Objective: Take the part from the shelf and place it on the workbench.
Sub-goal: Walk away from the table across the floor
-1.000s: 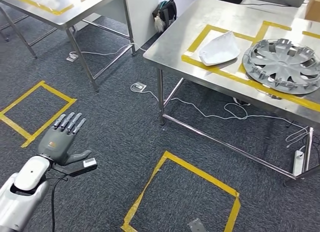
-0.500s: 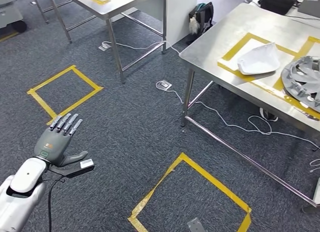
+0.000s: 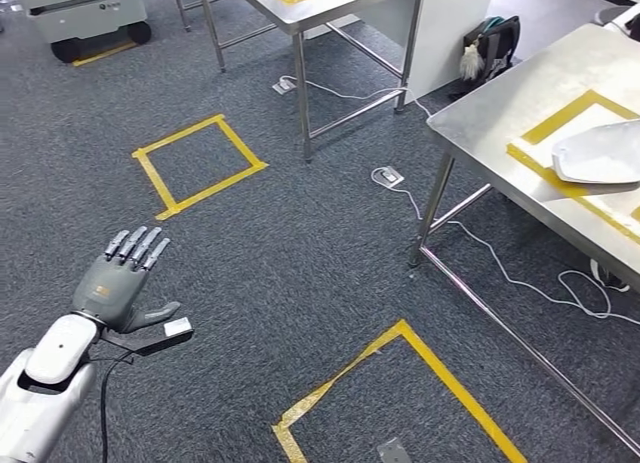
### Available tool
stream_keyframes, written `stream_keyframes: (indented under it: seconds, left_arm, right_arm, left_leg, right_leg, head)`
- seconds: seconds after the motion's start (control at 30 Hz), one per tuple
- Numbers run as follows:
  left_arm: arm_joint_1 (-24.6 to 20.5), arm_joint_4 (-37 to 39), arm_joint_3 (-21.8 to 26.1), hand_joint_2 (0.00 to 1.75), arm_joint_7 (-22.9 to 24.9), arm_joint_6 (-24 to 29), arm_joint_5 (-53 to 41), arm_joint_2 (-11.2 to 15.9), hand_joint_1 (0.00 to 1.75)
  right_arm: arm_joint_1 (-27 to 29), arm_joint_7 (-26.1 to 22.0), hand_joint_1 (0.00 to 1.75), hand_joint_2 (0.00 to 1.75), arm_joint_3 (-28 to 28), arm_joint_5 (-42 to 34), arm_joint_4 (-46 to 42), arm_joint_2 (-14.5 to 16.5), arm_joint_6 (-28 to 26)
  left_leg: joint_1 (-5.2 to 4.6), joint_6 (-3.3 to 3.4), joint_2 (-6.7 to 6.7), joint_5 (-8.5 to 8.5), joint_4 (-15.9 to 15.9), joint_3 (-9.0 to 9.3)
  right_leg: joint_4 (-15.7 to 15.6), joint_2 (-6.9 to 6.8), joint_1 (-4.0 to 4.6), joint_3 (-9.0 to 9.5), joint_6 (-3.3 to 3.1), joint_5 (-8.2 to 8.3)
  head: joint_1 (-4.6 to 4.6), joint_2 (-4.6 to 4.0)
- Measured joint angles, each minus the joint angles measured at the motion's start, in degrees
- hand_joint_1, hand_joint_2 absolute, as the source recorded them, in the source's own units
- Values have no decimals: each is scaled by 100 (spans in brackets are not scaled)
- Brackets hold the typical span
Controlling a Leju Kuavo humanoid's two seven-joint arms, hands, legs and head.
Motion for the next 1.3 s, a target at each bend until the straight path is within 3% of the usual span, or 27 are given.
stream_keyframes:
  seconds: [0.07,0.1,0.17,0.2,0.27,0.3,0.37,0.4,0.47,0.53,0.6,0.67,0.7,0.73,0.77,0.83,0.9,0.97,1.0,1.07,1.1,1.17,1.2,1.23,1.3]
  left_arm:
    - [-5,0,2,0,12,9,-1,7,0]
    - [-1,0,3,0,27,19,3,7,0]
    - [74,0,20,0,72,65,17,18,0]
    - [131,-1,39,0,90,94,28,38,0]
    - [221,-22,92,0,101,146,48,91,0]
    - [242,-45,122,0,101,164,56,117,0]
    - [269,-105,181,0,101,189,70,157,0]
    - [301,-132,214,0,101,195,76,179,0]
    - [412,-179,299,0,101,202,93,236,0]
    - [507,-230,390,0,100,211,123,279,0]
    - [577,-269,460,0,95,235,155,285,0]
    - [695,-280,523,0,85,262,179,278,0]
    - [766,-284,559,0,80,274,189,276,0]
    - [832,-286,598,0,79,288,198,277,0]
    - [890,-292,639,0,79,304,208,277,0]
    - [982,-320,732,0,82,346,226,280,0]
    - [1074,-358,825,0,85,382,248,291,0]
    - [1202,-379,916,0,87,405,262,313,0]
    - [1269,-384,963,0,88,414,267,325,0]
    - [1346,-396,1042,0,90,429,273,335,0]
    - [1361,-403,1066,0,90,435,275,334,0]
    - [1402,-411,1091,0,90,439,276,327,0]
    - [1434,-411,1101,0,90,440,276,326,0]
    - [1462,-411,1112,0,90,440,276,325,0]
    - [1487,-418,1141,0,90,440,276,325,0]
  right_arm:
    - [-2,-2,0,0,0,-1,0,1,-4]
    - [4,-3,0,0,0,-5,0,-2,-6]
    - [25,-4,0,0,0,-23,1,-6,-5]
    - [33,-6,0,0,-1,-34,1,-8,-4]
    - [38,-11,0,0,-2,-49,1,-8,-4]
    - [38,-15,0,0,-2,-52,0,-8,-4]
    - [37,-26,0,0,-2,-55,0,-8,-4]
    - [38,-30,0,0,-2,-57,0,-9,-5]
    - [37,-33,0,0,-2,-60,0,-10,-7]
    - [38,-33,0,0,-2,-61,1,-10,-10]
    - [50,-32,0,0,-3,-62,2,-11,-13]
    - [70,-28,0,0,-4,-66,2,-16,-15]
    - [78,-26,0,0,-4,-68,2,-18,-17]
    - [81,-25,0,0,-5,-68,2,-19,-19]
    - [80,-24,0,0,-5,-69,2,-19,-22]
    - [77,-22,0,0,-7,-71,6,-19,-32]
    - [70,-19,0,0,-9,-77,13,-19,-40]
    - [67,-16,0,0,-16,-83,15,-20,-47]
    - [68,-16,0,0,-21,-85,15,-20,-50]
    - [76,-17,0,0,-34,-85,15,-19,-51]
    - [81,-17,0,0,-41,-85,15,-20,-52]
    - [90,-17,0,0,-55,-86,16,-22,-52]
    - [91,-17,0,0,-58,-87,16,-22,-52]
    - [90,-17,0,0,-61,-87,16,-23,-52]
    - [83,-17,0,0,-66,-87,15,-23,-52]
  left_leg:
    - [-29,-30,400,-284,486,-237]
    - [-31,-42,512,-478,887,-425]
    - [-24,-54,564,-712,1548,-724]
    - [-23,-54,569,-681,1602,-735]
    - [-28,-39,676,-371,1050,-410]
    - [-48,-34,854,-226,627,-169]
    - [-90,15,1107,-96,61,145]
    - [-111,41,1132,-109,-28,184]
    - [-110,110,969,-105,-54,177]
    - [-83,178,827,-90,-69,180]
    - [-66,230,678,-85,-72,181]
    - [-66,250,508,-87,-70,182]
    - [-65,250,423,-88,-68,184]
    - [-61,248,337,-89,-66,188]
    - [-52,238,251,-92,-61,194]
    - [-38,190,85,-99,-35,188]
    - [-25,113,-52,-80,-26,150]
    - [-3,42,-136,-49,-50,121]
    - [-5,16,-56,-74,-23,103]
    - [-25,-23,268,-314,346,-74]
    - [-35,-40,436,-503,705,-241]
    - [-27,-61,545,-807,1448,-590]
    - [-24,-65,557,-824,1608,-659]
    - [-23,-65,569,-737,1549,-618]
    - [-29,-51,721,-378,869,-230]
  right_leg:
    - [-22,-168,12,6,-67,14]
    - [-24,-259,24,4,-89,9]
    - [-24,-443,39,1,-109,-2]
    - [-24,-527,43,2,-113,-8]
    - [-23,-678,49,17,-106,-25]
    - [-20,-749,68,29,-88,-43]
    - [-14,-876,114,58,-41,-86]
    - [-19,-944,134,76,-17,-108]
    - [-28,-1044,129,104,35,-151]
    - [189,-824,101,22,88,-315]
    - [884,-479,86,-295,114,-666]
    - [1595,-371,87,-675,118,-907]
    - [1686,-361,85,-755,117,-869]
    - [1540,-349,78,-722,113,-718]
    - [1181,-297,62,-577,113,-487]
    - [407,-39,11,-231,116,-148]
    - [87,108,-5,-65,93,-75]
    - [66,1,13,-36,26,-52]
    - [52,-57,15,-25,-15,-38]
    - [17,-199,19,-11,-92,-19]
    - [13,-279,33,-9,-117,-22]
    - [12,-448,53,-10,-144,-35]
    - [12,-531,57,-8,-150,-42]
    - [12,-610,58,-4,-152,-48]
    - [13,-758,63,21,-136,-69]
  head:
    - [-26,0]
    - [-36,0]
    - [-37,0]
    - [-38,0]
    - [-39,0]
    - [-42,0]
    - [-33,0]
    - [-31,0]
    - [-27,0]
    - [-14,0]
    - [15,0]
    - [27,0]
    - [27,0]
    - [26,0]
    - [27,0]
    - [26,0]
    - [22,0]
    - [21,0]
    - [13,0]
    - [-15,0]
    - [-28,0]
    - [-32,0]
    - [-33,0]
    - [-33,0]
    - [-34,0]
